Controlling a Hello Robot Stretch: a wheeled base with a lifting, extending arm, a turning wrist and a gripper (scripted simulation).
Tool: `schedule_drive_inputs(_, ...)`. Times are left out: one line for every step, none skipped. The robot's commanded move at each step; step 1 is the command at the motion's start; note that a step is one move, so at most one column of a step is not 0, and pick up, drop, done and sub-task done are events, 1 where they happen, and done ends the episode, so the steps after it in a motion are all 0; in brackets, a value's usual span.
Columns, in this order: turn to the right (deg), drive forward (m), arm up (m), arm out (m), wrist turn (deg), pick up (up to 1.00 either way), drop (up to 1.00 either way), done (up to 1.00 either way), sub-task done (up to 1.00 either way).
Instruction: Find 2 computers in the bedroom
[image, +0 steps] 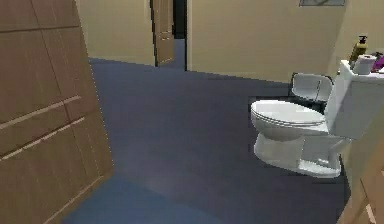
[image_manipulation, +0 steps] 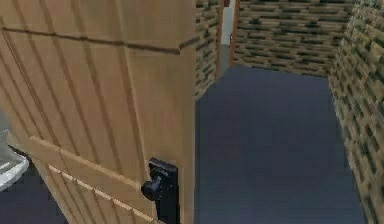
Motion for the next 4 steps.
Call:
schedule_drive_inputs(-9.0,0.00,0.00,0.00,0.0,0.00,0.00,0.00,0.00)
schedule_drive_inputs(0.0,1.00,0.00,0.00,0.0,0.00,0.00,0.00,0.00)
schedule_drive_inputs(0.0,0.75,0.00,0.00,0.0,0.00,0.00,0.00,0.00)
schedule_drive_inputs(0.0,1.00,0.00,0.00,0.0,0.00,0.00,0.00,0.00)
